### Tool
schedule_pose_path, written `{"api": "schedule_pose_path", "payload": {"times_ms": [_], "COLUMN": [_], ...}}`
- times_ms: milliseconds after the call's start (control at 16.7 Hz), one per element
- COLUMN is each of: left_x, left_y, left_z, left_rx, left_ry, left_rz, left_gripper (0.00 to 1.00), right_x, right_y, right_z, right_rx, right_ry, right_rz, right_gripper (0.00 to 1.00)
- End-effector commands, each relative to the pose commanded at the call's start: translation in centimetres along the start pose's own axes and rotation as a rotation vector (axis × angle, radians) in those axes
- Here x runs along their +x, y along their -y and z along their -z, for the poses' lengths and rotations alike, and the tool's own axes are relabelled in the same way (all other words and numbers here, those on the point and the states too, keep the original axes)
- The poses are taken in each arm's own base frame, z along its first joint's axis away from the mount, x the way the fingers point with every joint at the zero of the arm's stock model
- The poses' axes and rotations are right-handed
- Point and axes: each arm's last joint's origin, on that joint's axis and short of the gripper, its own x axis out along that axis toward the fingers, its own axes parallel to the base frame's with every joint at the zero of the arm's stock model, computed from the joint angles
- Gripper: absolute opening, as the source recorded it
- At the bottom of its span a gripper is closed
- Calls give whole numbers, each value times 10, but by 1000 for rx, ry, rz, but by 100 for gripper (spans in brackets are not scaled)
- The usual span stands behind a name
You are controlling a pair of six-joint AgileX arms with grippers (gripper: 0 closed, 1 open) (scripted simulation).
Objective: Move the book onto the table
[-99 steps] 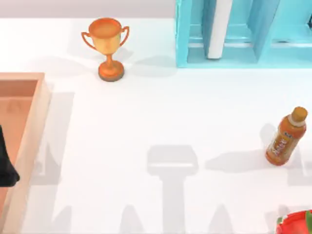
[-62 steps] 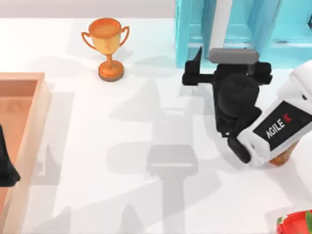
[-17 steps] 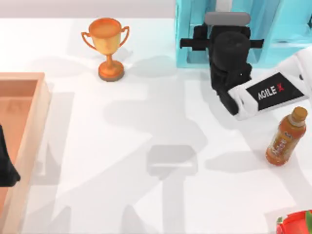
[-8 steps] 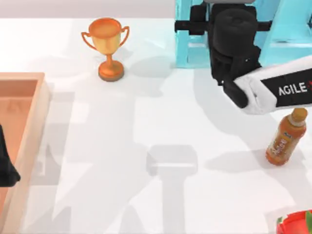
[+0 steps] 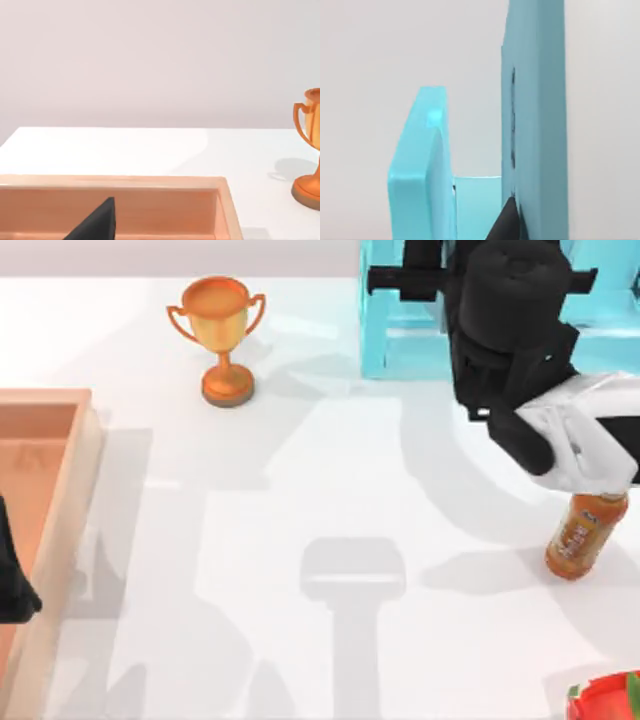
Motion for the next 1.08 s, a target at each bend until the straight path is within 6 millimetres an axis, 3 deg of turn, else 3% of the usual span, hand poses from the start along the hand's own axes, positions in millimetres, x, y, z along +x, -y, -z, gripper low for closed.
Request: {"api": "schedule_pose_path", "payload": {"times_ms": [540,960,1080], "left_x": [0,0,0], "left_y": [0,0,0], "left_z": [0,0,0], "left_rx": [0,0,0], "left_ry": [0,0,0], "left_rz": [0,0,0], "left_gripper": [100,100,100], "right_x": [-76,-80,-83], "right_y": [18,19,11], "right_z": [-43,-43,-38], "right_rx": [2,-4,-47], "right_ry": [-3,-9,-20], "right_rz": [-5,-3,-20], "right_gripper": [0,0,0]}}
